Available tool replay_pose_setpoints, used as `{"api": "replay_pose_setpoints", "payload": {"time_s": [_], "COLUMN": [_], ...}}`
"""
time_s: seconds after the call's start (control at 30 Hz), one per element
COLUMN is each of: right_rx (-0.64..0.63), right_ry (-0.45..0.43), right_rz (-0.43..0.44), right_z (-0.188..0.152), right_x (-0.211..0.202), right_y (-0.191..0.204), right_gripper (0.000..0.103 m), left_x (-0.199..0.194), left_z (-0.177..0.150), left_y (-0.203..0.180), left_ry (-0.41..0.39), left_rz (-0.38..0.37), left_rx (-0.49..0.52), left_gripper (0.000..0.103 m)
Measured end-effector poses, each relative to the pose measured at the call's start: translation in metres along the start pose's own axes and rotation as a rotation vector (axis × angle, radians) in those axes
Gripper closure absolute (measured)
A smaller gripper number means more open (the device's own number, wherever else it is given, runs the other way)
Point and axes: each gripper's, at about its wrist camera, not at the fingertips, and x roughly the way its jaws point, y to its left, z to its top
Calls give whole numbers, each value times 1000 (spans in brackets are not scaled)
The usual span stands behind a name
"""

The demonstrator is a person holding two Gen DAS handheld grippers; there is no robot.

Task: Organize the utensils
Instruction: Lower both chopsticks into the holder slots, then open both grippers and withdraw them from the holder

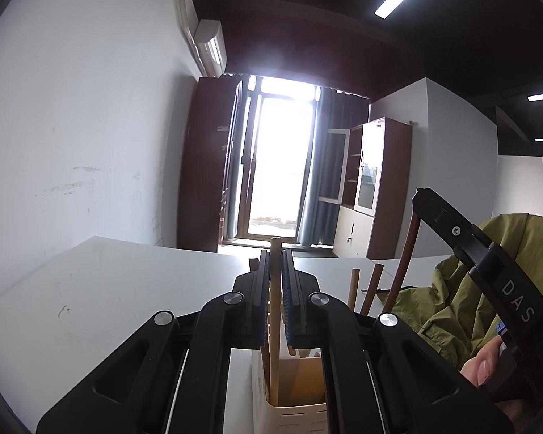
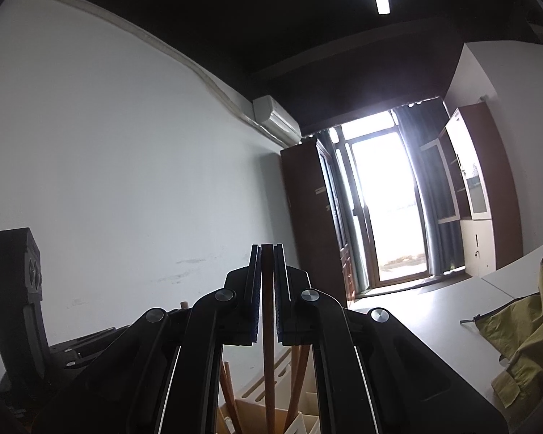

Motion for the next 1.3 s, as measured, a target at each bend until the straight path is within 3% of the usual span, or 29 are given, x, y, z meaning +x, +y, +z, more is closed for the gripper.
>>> {"api": "replay_pose_setpoints", "payload": {"time_s": [0.6, 0.8, 1.3], "right_rx": [2, -1, -20], "right_ry": [99, 116, 173], "right_rz": [-35, -49, -73], "right_z": [-19, -20, -20], "right_x": [14, 9, -22], "right_y": [-6, -6, 5], "right_gripper": [95, 95, 80], "left_x": [9, 0, -37], "left_z": [-6, -4, -8], "left_y": [14, 17, 16], "left_ry": [86, 76, 101], "left_rz": [-13, -14, 9], "left_rx": [-13, -11, 24], "left_gripper": [97, 92, 82]}}
